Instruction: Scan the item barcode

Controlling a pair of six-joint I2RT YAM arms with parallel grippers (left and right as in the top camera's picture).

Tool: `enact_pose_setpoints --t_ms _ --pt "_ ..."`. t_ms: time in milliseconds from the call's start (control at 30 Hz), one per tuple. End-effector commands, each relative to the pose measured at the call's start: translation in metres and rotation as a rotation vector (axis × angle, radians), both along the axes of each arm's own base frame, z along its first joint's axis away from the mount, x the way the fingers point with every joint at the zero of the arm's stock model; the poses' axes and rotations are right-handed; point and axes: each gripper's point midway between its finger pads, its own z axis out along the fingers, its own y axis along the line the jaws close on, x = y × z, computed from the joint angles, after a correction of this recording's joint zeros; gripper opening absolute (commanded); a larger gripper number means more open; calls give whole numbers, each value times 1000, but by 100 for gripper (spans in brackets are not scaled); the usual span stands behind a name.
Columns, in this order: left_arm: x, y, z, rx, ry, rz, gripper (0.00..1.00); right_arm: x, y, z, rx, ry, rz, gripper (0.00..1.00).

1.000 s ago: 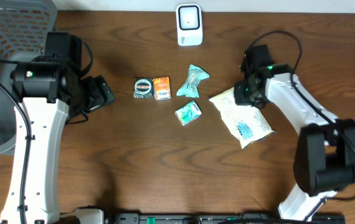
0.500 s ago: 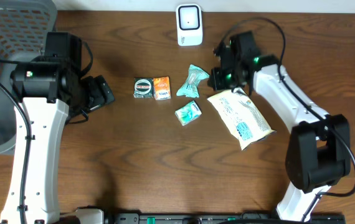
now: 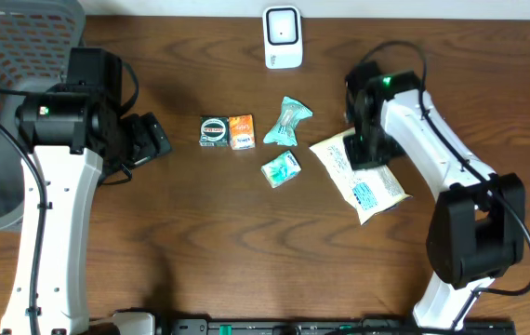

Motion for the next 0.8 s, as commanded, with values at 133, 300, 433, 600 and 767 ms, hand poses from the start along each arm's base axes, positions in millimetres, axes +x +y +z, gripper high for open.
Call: enact_pose_setpoints --t_ms 133,300,433,600,767 --pt "-1 1 -2 4 11 11 98 6 18 -40 102 -55 7 1" --pt "-1 1 -2 4 11 11 98 43 78 -32 432 -187 24 4" --pt "-1 1 -2 4 11 11 98 71 113 -8 626 -282 18 7" --pt "-1 1 -2 4 11 11 98 98 110 36 590 -366 50 7" --pt "-1 1 -2 4 11 11 98 88 39 56 187 -323 38 2"
